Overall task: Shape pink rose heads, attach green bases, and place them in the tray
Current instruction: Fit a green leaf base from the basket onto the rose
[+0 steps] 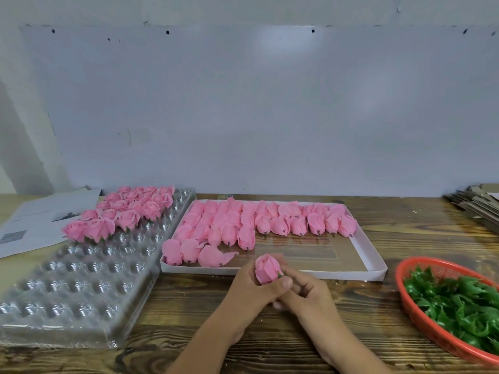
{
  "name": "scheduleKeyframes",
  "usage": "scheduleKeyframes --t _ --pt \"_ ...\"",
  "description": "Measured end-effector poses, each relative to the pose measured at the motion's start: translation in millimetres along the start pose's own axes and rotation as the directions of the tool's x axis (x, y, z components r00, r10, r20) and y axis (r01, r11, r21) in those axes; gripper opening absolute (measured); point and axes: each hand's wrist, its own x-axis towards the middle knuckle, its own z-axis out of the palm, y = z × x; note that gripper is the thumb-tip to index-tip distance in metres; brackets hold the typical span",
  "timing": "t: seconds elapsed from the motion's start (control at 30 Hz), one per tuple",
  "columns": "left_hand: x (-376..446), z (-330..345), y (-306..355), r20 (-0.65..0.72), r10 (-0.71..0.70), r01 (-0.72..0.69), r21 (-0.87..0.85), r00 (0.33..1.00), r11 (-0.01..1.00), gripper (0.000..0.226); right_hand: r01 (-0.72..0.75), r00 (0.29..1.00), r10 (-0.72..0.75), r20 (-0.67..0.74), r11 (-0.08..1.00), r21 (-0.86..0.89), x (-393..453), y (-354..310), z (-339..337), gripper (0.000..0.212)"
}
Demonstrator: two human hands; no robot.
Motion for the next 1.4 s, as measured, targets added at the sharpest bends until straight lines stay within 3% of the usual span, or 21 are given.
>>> scheduleKeyframes --t 0.1,0.27,0.4,0.5,0.6,0.7,0.8,0.87,1.03,1.27,1.4 --pt "-0.7 4.4 -1.3 -0.057 0.015 -0.013 0.034 0.998 0.999 0.042 0.014 0.999 -0.013 0.036 1.000 -0.023 -2.1 1.8 6.4 0.036" --pt "-1.2 2.7 3.0 -0.034 -0.018 0.020 0.060 0.999 0.998 0.029 -0.231 0.966 0.190 0.172 0.938 0.259 -4.1 -3.6 5.5 0.026" --pt "-4.3 1.5 6.0 0.042 -0.061 0.058 0.051 0.997 0.997 0.038 -0.382 0.916 0.276 0.292 0.826 0.414 -3.2 -5.1 2.9 0.025" --pt "-5.3 3.5 7.5 -0.007 -0.048 0.048 0.051 0.999 0.998 0.042 -0.387 0.915 0.278 0.294 0.812 0.437 -2.1 -4.5 2.6 0.024" --pt "-5.4 6.2 8.7 -0.053 -0.018 0.020 0.044 0.998 0.999 0.037 -0.318 0.935 0.229 0.271 0.880 0.354 -2.5 -3.9 4.0 0.032" --pt "-5.1 10.1 9.2 -0.097 -0.010 0.015 0.054 0.995 0.998 0.028 -0.183 0.977 0.170 0.130 0.979 0.088 -2.4 2.8 7.1 0.042" --pt "-4.7 14.2 8.0 -0.142 0.014 -0.013 0.004 0.990 1.000 0.024 -0.026 0.999 0.018 -0.044 0.984 -0.174 -2.0 7.7 12.9 0.043" --pt "-4.4 15.3 7.4 -0.159 0.023 -0.024 -0.004 0.987 1.000 0.026 0.043 0.993 -0.067 -0.092 0.969 -0.243 -3.3 7.1 15.0 0.042" --pt "-3.0 12.6 4.7 -0.148 0.031 -0.024 0.052 0.989 0.998 0.058 0.112 0.994 -0.108 0.029 0.963 -0.244 -7.2 1.3 10.4 0.022" --pt "-5.0 4.1 12.7 0.030 -0.025 0.025 -0.002 0.999 1.000 0.036 0.039 0.985 -0.023 0.171 0.995 -0.095 -5.9 -2.4 1.3 0.019" --pt "-4.7 4.3 7.6 0.035 -0.013 0.010 0.088 0.999 0.996 0.025 0.057 0.992 -0.035 0.117 0.981 -0.188 -5.1 2.1 2.5 0.020"
